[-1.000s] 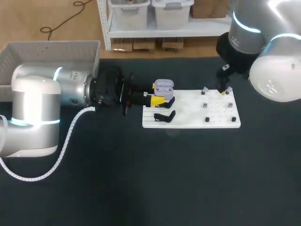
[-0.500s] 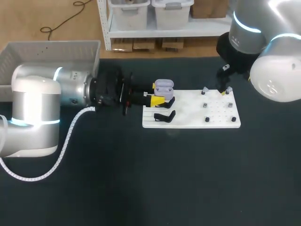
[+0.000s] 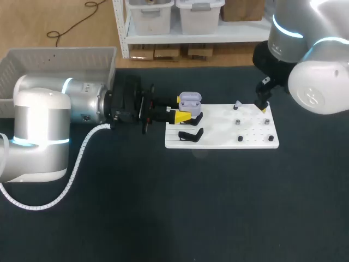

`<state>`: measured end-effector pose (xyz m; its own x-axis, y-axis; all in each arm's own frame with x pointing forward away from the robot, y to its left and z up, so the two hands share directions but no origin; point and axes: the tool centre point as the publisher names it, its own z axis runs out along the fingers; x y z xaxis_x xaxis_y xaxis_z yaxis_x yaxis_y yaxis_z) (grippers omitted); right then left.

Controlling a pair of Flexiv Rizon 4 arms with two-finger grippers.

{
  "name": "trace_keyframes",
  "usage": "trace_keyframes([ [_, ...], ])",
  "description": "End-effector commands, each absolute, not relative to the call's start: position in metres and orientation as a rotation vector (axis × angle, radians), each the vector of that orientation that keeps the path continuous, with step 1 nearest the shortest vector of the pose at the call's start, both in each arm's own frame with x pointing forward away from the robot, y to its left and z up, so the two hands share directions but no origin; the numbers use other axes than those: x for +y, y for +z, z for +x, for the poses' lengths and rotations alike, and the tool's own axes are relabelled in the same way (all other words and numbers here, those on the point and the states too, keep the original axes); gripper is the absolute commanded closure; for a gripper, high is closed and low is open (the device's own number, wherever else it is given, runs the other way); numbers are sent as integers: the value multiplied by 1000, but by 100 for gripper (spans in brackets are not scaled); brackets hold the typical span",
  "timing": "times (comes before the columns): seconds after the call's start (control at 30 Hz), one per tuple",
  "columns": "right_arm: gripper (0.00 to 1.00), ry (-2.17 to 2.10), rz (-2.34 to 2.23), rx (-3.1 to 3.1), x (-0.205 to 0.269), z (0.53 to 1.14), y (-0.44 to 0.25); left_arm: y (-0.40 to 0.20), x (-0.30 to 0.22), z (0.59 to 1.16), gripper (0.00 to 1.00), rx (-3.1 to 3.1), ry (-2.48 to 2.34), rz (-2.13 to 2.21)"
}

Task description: Pick up each earbud case from the left stands, insert the matching earbuds, close the lid, and place the case in the box.

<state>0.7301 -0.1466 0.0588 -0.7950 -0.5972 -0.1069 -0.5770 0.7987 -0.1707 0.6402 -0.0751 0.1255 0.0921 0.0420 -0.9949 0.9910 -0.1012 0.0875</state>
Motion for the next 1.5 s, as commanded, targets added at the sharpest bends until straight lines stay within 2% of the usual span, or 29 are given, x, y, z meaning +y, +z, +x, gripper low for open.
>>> trace_keyframes([
  [0.03, 2, -238, -954, 2846, -141, 744, 47, 125, -75, 639, 100, 1129, -1186, 1355],
  [0.17, 0, -306, -982, 2849, -143, 748, 39, 125, -75, 639, 100, 1129, -1186, 1355],
  [0.6, 5, -395, -777, 2927, -155, 759, 20, 125, -75, 639, 100, 1129, -1186, 1355],
  [0.93, 35, -335, -677, 2933, -158, 767, 24, 125, -75, 639, 100, 1129, -1186, 1355],
  [1.1, 35, -315, -708, 2921, -152, 766, 24, 125, -75, 639, 100, 1129, -1186, 1355],
  [1.2, 39, -307, -715, 2920, -150, 766, 23, 125, -75, 639, 100, 1129, -1186, 1355],
  [1.37, 51, -287, -712, 2925, -148, 767, 21, 125, -75, 639, 100, 1129, -1186, 1355],
  [1.5, 53, -286, -708, 2929, -148, 767, 18, 125, -75, 639, 100, 1129, -1186, 1355],
])
